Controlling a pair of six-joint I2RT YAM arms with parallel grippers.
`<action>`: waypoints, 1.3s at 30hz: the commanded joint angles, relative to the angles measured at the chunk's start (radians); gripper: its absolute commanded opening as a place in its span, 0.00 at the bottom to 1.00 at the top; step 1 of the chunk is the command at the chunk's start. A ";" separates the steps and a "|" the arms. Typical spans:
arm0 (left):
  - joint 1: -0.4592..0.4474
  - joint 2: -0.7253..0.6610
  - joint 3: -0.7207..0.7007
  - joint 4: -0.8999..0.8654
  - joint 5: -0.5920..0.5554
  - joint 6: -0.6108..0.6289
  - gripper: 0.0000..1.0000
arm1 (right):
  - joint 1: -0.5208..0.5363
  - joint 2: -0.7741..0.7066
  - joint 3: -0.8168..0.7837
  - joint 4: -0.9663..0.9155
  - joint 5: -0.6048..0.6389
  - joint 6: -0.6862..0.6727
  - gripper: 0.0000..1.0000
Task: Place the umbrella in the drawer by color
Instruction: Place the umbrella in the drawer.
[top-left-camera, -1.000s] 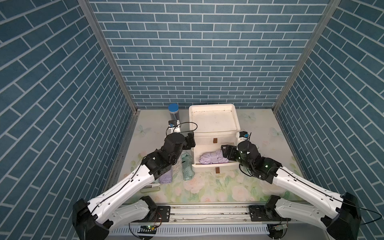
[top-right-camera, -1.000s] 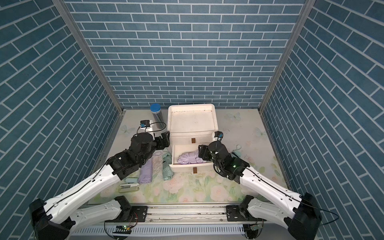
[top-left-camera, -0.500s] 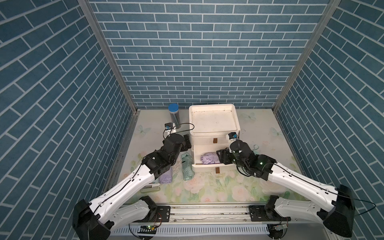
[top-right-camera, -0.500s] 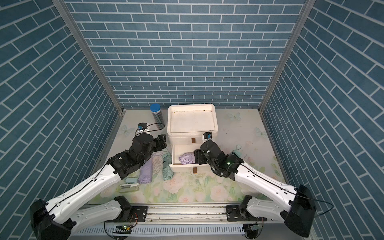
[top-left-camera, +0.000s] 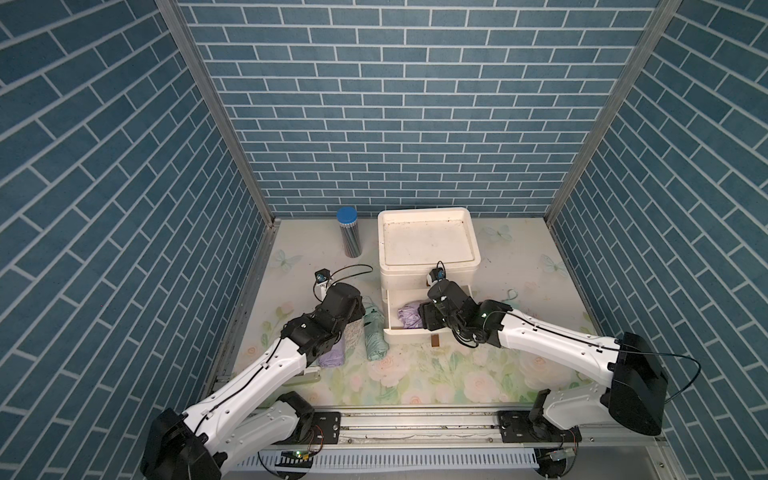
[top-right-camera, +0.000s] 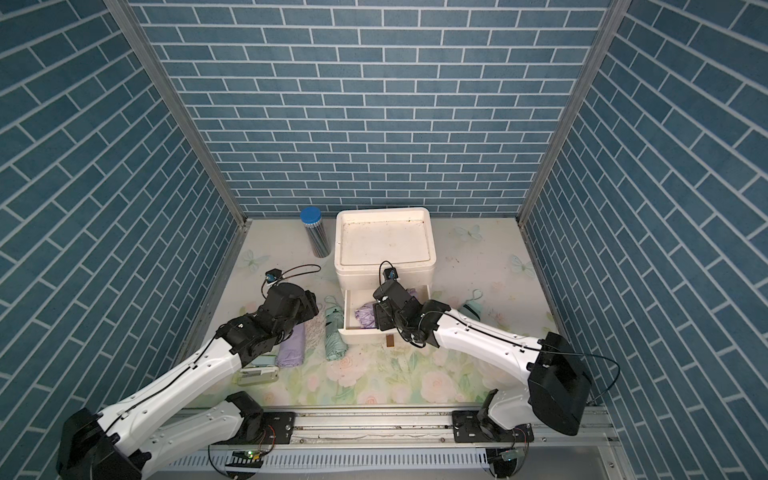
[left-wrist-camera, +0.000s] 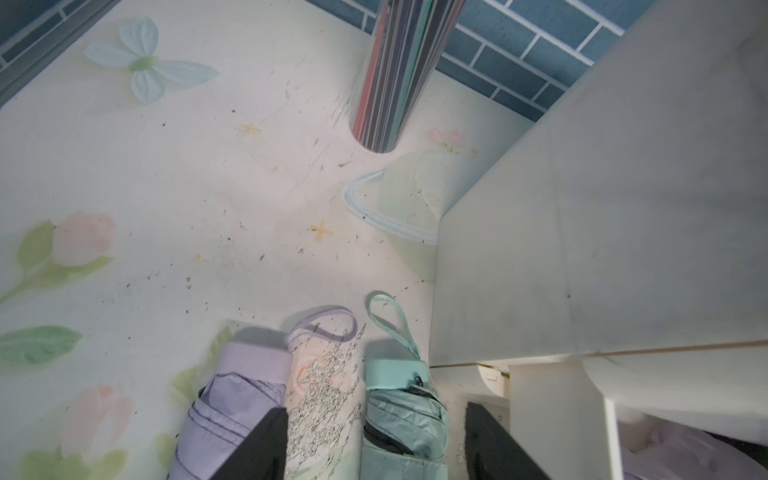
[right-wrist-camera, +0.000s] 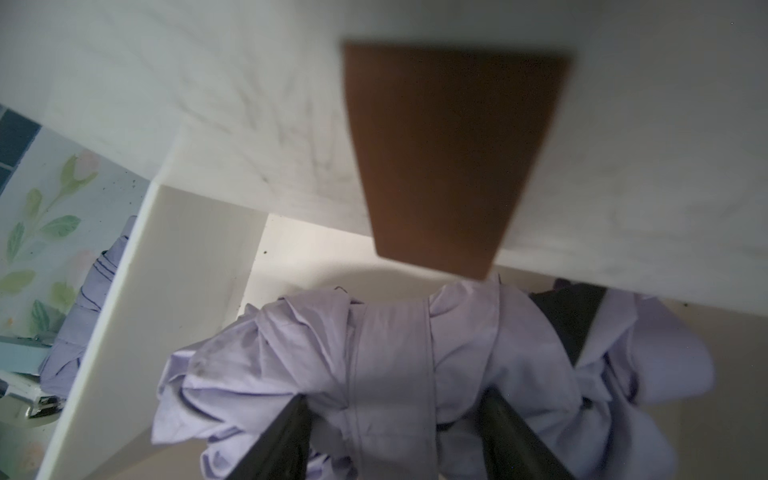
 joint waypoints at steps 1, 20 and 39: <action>0.022 -0.010 -0.045 -0.074 0.005 -0.076 0.66 | -0.017 0.041 0.004 -0.034 0.046 -0.017 0.66; 0.158 -0.038 -0.181 -0.117 -0.005 -0.208 0.65 | 0.024 -0.143 -0.018 0.018 0.065 -0.086 0.68; 0.186 -0.011 -0.261 -0.080 0.065 -0.239 0.61 | 0.032 -0.292 -0.129 0.106 0.022 -0.053 0.68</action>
